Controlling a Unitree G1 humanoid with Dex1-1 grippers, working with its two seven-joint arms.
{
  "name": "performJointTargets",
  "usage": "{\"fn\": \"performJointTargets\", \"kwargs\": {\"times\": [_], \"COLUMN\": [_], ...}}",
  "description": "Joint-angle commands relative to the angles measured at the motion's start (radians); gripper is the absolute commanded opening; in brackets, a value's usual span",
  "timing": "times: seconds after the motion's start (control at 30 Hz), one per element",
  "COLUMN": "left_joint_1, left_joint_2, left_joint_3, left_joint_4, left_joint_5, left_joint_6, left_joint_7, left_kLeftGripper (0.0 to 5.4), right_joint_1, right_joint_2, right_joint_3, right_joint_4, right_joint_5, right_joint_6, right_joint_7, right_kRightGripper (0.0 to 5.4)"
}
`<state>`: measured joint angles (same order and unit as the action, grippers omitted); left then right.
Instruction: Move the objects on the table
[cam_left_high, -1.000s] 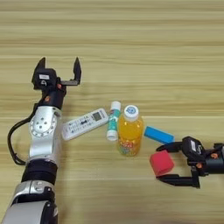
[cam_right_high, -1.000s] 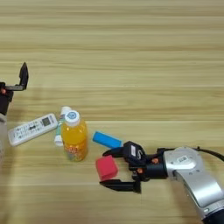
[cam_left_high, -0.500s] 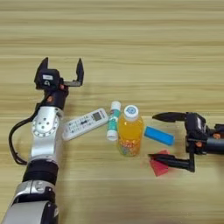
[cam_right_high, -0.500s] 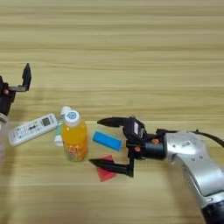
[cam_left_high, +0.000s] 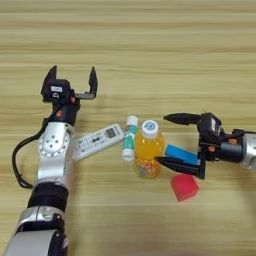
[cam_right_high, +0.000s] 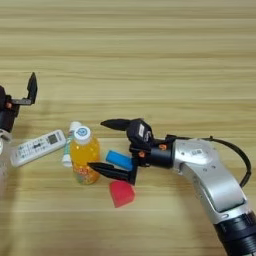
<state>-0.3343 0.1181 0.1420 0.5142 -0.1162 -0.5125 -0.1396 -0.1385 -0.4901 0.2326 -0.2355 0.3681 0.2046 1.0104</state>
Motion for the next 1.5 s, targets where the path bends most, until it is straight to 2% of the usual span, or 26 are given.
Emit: {"fn": "performJointTargets", "kwargs": {"times": [0.03,0.3,0.87,1.2,1.5], "left_joint_1": [-0.016,-0.014,-0.018,-0.021,-0.021], "left_joint_2": [-0.004,-0.009,-0.012,-0.014,-0.014], "left_joint_3": [-0.006,-0.008,-0.009,-0.009,-0.009], "left_joint_4": [0.008,0.005,0.008,0.015,0.016], "left_joint_5": [0.011,0.013,0.014,0.015,0.015], "left_joint_6": [-0.006,-0.005,-0.004,-0.007,-0.006], "left_joint_7": [0.005,0.007,0.008,0.009,0.009], "left_kLeftGripper": [5.4,5.4,5.4,5.4,5.4], "right_joint_1": [-0.034,-0.055,-0.078,-0.093,-0.148], "right_joint_2": [0.014,0.043,0.077,0.088,0.086], "right_joint_3": [0.028,0.069,0.088,0.064,-0.042], "right_joint_4": [0.012,0.045,0.09,0.081,0.05], "right_joint_5": [-0.021,-0.042,-0.065,-0.051,0.003], "right_joint_6": [0.017,0.023,0.019,0.018,0.041], "right_joint_7": [-0.008,-0.007,-0.024,-0.037,-0.078], "right_kRightGripper": [5.38,5.38,3.53,3.52,3.52]}}
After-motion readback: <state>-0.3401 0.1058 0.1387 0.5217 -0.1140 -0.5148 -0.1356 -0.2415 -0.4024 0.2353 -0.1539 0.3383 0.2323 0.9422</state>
